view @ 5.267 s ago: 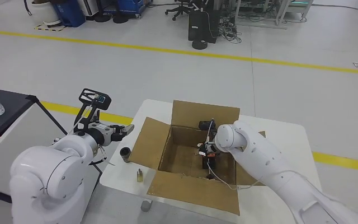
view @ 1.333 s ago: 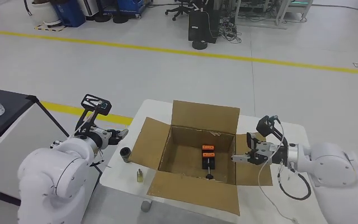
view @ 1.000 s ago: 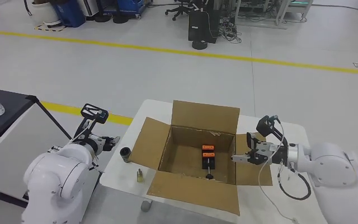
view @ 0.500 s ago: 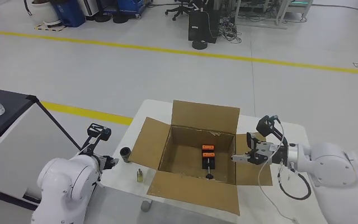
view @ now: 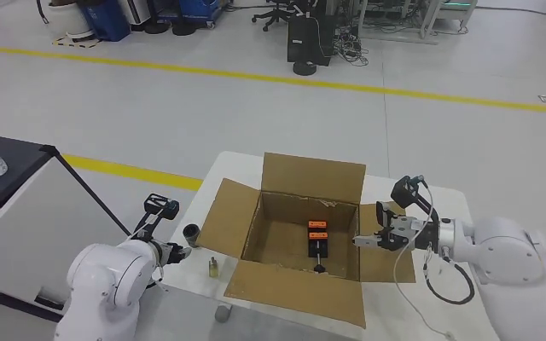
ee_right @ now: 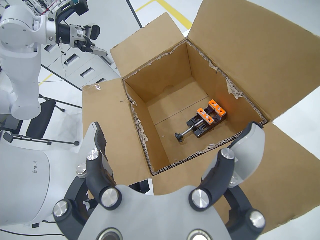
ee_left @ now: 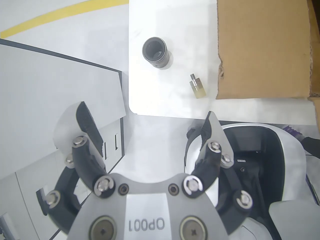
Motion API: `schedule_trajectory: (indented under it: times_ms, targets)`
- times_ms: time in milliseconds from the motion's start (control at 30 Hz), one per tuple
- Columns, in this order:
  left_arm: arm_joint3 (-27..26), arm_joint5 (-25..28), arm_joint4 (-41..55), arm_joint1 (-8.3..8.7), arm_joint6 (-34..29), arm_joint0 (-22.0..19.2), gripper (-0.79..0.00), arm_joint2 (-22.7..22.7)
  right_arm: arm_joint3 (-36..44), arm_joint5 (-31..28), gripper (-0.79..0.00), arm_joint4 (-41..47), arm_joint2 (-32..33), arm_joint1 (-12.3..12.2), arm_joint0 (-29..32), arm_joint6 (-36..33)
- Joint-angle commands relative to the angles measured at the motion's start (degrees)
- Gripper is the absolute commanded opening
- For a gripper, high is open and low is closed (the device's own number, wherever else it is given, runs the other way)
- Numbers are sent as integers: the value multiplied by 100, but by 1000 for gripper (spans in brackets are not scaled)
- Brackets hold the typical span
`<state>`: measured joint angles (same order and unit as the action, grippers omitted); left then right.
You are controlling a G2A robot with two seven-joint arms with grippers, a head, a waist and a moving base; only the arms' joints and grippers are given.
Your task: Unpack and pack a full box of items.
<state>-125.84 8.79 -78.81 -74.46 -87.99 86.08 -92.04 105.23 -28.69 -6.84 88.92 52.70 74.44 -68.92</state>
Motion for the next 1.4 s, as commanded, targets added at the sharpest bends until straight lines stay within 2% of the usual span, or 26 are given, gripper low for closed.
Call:
schedule_trajectory:
  times_ms: [0, 67, 200, 367, 567, 700, 867, 1133, 1167, 1200, 1300, 1367]
  targets:
    - [162, -302, 526, -24, 23, 62, 0, -51, 0, 0, 0, 0, 0, 0, 0, 0]
    - [280, -162, 72, 11, -1, 102, 0, 7, 0, 0, 0, 0, 0, 0, 0, 0]
    - [741, -598, 131, 4, -1, 144, 0, 267, 0, 0, 0, 0, 0, 0, 0, 0]
    - [1056, -1028, 194, 8, -1, 14, 0, 545, 0, 0, 0, 0, 0, 0, 0, 0]
    - [1166, -1594, 169, 6, -1, -33, 0, 942, 0, 0, 0, 0, 0, 0, 0, 0]
    - [1111, -1944, 315, -9, -1, -97, 0, 1042, 0, 0, 0, 0, 0, 0, 0, 0]
    - [1243, -1939, 377, -17, 20, -161, 0, 1211, 0, 0, 0, 0, 0, 0, 0, 0]
    - [1584, -1963, 723, -35, 587, -248, 0, 1257, 0, 0, 0, 0, 0, 0, 0, 0]
    - [1635, -1963, 760, -35, 640, -243, -22, 1274, 0, 0, 0, 0, 0, 0, 0, 0]
    - [1678, -1960, 768, -35, 673, -240, -80, 1285, 0, 0, 0, 0, 0, 0, 0, 0]
    - [1730, -1961, 1009, -39, 779, -237, -102, 1262, 0, 0, 0, 0, 0, 0, 0, 0]
    - [1689, -1932, 1284, -32, 861, -196, -89, 1134, 0, 0, 0, 0, 0, 0, 0, 0]
